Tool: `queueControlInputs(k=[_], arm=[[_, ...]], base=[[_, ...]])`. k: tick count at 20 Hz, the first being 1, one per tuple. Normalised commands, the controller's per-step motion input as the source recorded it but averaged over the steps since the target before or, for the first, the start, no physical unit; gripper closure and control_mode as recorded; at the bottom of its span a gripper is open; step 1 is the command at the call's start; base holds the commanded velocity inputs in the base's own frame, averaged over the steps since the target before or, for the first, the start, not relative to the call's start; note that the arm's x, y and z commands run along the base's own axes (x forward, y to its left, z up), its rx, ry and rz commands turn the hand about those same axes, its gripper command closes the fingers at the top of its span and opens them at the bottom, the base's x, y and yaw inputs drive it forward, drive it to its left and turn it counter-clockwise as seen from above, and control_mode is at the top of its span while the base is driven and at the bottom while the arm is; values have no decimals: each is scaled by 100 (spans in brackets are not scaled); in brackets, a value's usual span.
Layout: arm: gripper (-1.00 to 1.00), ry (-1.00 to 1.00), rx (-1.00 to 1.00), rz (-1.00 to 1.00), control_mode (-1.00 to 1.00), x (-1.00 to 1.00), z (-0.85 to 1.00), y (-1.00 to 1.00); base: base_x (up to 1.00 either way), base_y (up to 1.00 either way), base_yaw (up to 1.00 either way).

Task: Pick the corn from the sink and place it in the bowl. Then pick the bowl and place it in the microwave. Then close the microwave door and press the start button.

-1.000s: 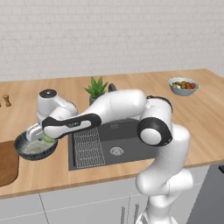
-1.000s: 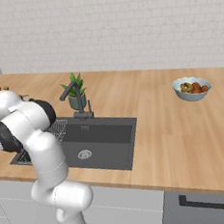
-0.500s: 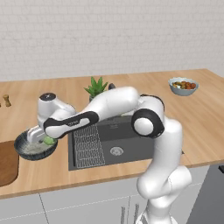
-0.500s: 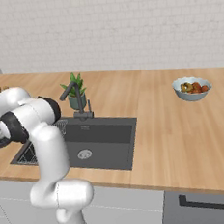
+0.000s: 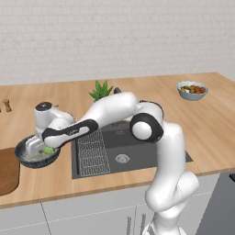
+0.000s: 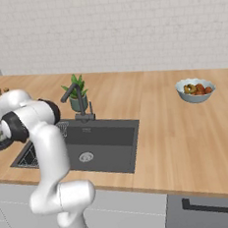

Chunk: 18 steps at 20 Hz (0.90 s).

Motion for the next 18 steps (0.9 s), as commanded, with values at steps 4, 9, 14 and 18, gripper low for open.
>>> queueControlInputs(k=[4, 9, 14, 18], arm=[[100, 0, -3, 0, -100, 11, -35, 4], [100, 0, 0, 0, -100, 19, -26, 0], [100, 1, -1, 0, -100, 31, -29, 4], [-100, 0, -2, 0, -100, 19, -18, 7]], base=[[0, 0, 0], [0, 0, 0], [0, 0, 0], [0, 0, 0]])
